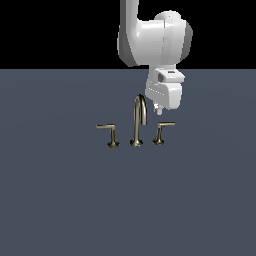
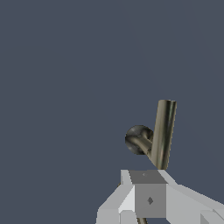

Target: Turn on the faucet by rotating a designated handle.

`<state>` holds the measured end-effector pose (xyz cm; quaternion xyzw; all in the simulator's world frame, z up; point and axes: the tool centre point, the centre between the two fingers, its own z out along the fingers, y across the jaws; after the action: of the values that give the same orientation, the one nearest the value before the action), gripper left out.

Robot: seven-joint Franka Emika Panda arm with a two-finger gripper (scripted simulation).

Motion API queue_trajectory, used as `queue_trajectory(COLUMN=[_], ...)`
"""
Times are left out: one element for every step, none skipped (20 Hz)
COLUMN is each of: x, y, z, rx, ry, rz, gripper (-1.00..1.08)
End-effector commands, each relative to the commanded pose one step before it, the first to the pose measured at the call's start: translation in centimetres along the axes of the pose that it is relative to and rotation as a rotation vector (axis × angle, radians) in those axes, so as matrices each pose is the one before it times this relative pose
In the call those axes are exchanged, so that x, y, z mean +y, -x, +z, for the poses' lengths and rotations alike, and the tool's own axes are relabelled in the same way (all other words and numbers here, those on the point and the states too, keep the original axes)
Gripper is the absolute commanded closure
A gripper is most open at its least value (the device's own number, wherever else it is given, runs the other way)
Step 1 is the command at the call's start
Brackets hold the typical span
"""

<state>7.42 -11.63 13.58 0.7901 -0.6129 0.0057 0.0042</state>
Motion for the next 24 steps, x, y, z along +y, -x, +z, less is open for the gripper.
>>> queue_trajectory(x=[-0.404, -0.130, -0.122, -0.112, -0.103, -0.093, -0.082, -0.073, -0.062, -0.052, -0.041, -0.033, -0.022, -0.011, -0.012, 0.000, 0.000, 0.000, 0.035, 0.304, 0.307, 0.310, 0.313, 0.316], y=[-1.245, -0.419, -0.389, -0.359, -0.326, -0.292, -0.261, -0.225, -0.193, -0.159, -0.129, -0.092, -0.064, -0.038, 0.015, 0.000, 0.000, 0.000, -0.027, -0.162, -0.163, -0.165, -0.167, -0.169], z=[1.365, 0.465, 0.430, 0.395, 0.358, 0.320, 0.282, 0.243, 0.205, 0.166, 0.129, 0.092, 0.059, 0.029, 0.007, 0.000, 0.000, 0.000, -0.019, 0.000, 0.001, 0.001, 0.001, 0.001], rx=[-0.00274, -0.00133, -0.00127, -0.00119, -0.00111, -0.00102, -0.00094, -0.00086, -0.00078, -0.00069, -0.00061, -0.00051, -0.00040, -0.00025, 0.00000, 0.00000, 0.00000, 0.00000, 0.00000, 0.00000, 0.00000, 0.00000, 0.00000, 0.00000], ry=[0.00017, 0.00032, 0.00028, 0.00025, 0.00021, 0.00018, 0.00015, 0.00011, 0.00008, 0.00005, 0.00002, 0.00000, -0.00002, -0.00002, 0.00000, 0.00000, 0.00000, 0.00000, 0.00000, 0.00000, 0.00000, 0.00000, 0.00000, 0.00000], rz=[0.04864, 0.01633, 0.01517, 0.01396, 0.01268, 0.01138, 0.01013, 0.00877, 0.00749, 0.00618, 0.00494, 0.00362, 0.00246, 0.00136, 0.00000, 0.00000, 0.00000, 0.00000, 0.00000, 0.00000, 0.00000, 0.00000, 0.00000, 0.00000], gripper=[1.08, 1.08, 1.08, 1.08, 1.08, 1.08, 1.08, 1.08, 1.08, 1.08, 1.08, 1.08, 1.08, 1.08, 1.08, 1.08, 1.08, 1.08, 1.08, 1.08, 1.08, 1.08, 1.08, 1.08])
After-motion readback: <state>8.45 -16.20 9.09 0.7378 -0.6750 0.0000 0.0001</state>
